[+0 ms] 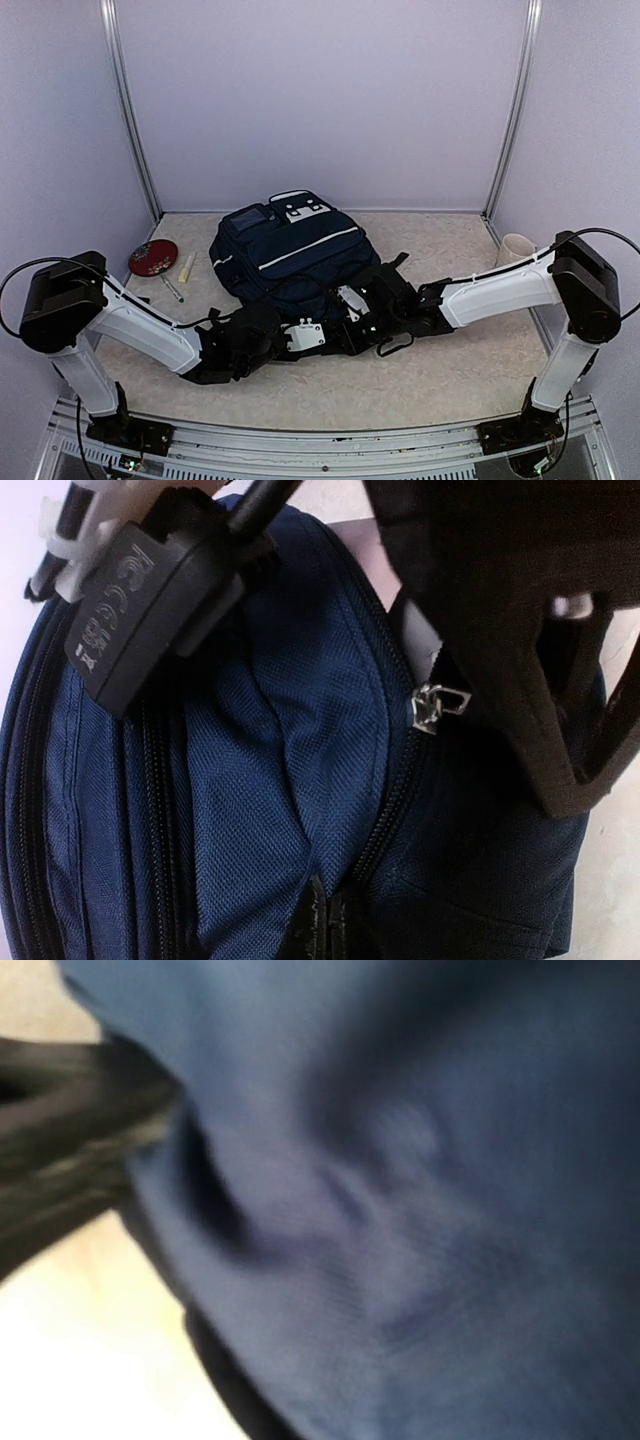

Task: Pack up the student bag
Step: Zip the student bag into the largest pocket of the bag.

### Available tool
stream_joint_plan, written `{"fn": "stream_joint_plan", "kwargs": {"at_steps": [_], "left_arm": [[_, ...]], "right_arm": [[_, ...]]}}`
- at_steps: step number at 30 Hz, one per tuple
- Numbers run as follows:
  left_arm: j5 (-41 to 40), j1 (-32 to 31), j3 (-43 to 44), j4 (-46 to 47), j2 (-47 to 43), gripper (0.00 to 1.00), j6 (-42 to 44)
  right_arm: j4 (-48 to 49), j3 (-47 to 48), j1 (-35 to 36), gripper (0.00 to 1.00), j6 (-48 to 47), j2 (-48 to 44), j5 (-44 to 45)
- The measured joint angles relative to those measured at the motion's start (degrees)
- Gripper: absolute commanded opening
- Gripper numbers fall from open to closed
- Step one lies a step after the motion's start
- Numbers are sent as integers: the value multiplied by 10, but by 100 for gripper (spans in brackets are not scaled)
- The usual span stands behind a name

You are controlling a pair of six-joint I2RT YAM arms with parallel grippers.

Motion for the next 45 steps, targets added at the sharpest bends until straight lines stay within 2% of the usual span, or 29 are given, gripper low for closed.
{"fn": "stream_joint_plan", "kwargs": {"at_steps": [2,14,22,32,39,45], "left_arm": [[0,0,0,0,0,0,0],[7,-2,0,5,-4,0,-8],[23,-5,-6,4,-28,0,-13],[24,-7,-10,-12,-33,0,-15],[45,-7,-22,-23,-70,0,-37],[70,-9,-40,-36,-109,0,-56]], "right_arm": [[0,0,2,1,3,5,11],[-37,-19,-7,0,3,-58,40],[-90,-27,-48,0,-15,-113,-1],[-112,-28,-70,0,-49,-108,-28],[-122,-70,-151,0,-74,-187,-104],[-128,-73,-162,0,-85,-201,-153]]}}
